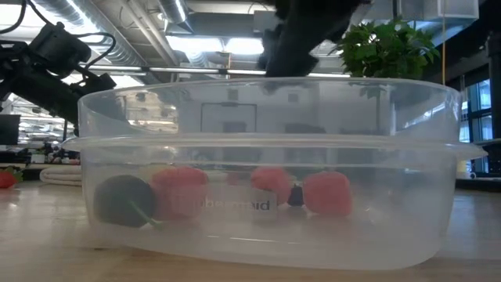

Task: Pick and placing Produce into tupperware
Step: Put the right black raspberry into the transparent bin

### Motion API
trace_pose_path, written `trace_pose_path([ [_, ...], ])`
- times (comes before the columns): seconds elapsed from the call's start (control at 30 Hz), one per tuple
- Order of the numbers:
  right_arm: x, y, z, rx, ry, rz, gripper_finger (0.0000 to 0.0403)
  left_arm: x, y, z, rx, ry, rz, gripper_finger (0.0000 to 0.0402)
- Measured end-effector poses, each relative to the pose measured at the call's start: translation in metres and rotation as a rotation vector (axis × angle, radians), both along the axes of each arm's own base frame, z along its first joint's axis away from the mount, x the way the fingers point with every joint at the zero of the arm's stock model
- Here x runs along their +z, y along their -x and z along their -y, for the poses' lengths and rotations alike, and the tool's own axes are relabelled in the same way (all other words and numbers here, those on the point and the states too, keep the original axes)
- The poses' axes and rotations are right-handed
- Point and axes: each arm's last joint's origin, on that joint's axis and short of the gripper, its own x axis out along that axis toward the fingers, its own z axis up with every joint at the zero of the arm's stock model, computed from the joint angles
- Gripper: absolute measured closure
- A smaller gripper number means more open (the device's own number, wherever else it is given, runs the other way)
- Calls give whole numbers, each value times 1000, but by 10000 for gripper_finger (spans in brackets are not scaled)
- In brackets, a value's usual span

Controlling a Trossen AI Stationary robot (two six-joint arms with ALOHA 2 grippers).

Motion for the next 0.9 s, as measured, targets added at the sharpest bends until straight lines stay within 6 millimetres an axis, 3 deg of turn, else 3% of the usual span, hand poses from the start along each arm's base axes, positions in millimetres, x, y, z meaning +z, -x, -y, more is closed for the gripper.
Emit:
trace_pose_path([
  [0.3,61,58,69,-384,306,-149,235,0,0,0,0,0,0,151],
  [0.5,82,96,121,-625,283,-204,235,0,0,0,0,0,1,151],
  [0.67,74,131,159,-857,231,-250,235,0,0,0,0,0,0,151],
  [0.9,30,162,188,-1050,205,-343,235,0,0,0,-1,0,1,151],
])
